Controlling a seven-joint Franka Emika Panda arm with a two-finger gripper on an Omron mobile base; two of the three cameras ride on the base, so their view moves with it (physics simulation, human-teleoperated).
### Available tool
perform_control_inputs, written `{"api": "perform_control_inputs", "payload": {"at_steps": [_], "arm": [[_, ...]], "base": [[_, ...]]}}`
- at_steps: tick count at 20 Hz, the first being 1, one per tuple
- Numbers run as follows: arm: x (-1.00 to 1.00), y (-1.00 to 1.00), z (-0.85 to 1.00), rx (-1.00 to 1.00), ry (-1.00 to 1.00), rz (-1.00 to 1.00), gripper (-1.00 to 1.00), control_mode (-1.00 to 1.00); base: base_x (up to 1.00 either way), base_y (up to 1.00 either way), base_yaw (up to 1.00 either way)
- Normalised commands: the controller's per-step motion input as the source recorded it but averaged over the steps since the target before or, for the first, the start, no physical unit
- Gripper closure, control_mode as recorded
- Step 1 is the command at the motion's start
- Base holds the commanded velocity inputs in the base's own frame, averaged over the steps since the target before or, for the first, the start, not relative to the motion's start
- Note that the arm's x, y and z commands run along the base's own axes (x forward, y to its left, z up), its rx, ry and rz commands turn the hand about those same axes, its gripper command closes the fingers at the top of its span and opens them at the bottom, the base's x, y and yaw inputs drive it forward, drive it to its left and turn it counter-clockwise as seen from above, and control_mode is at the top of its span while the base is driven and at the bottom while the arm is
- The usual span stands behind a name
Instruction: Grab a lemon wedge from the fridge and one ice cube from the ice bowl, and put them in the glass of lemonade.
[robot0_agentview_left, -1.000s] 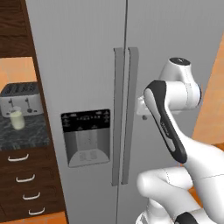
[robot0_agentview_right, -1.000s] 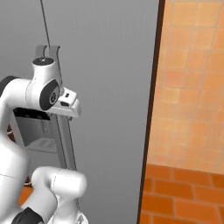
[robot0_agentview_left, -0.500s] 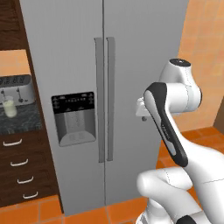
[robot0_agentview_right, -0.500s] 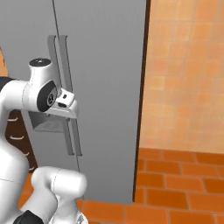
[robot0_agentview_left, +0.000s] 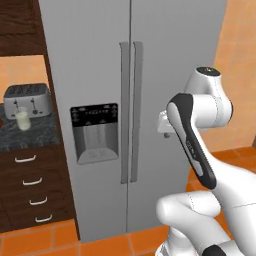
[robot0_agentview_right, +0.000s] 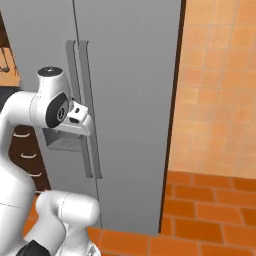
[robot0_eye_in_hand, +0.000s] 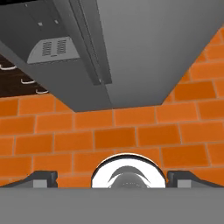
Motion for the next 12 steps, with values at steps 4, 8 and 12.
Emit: {"api": "perform_control_inputs", "payload": {"at_steps": [4, 8, 12], "arm": [[0.00, 0.00, 0.00, 0.00, 0.00, 0.00, -1.00, 1.00], [0.00, 0.00, 0.00, 0.00, 0.00, 0.00, -1.00, 1.00], [0.00, 0.00, 0.00, 0.00, 0.00, 0.00, -1.00, 1.00]], "base": [[-0.18, 0.56, 0.04], [-0.10, 0.38, 0.00], [-0.45, 0.06, -0.04]]}}
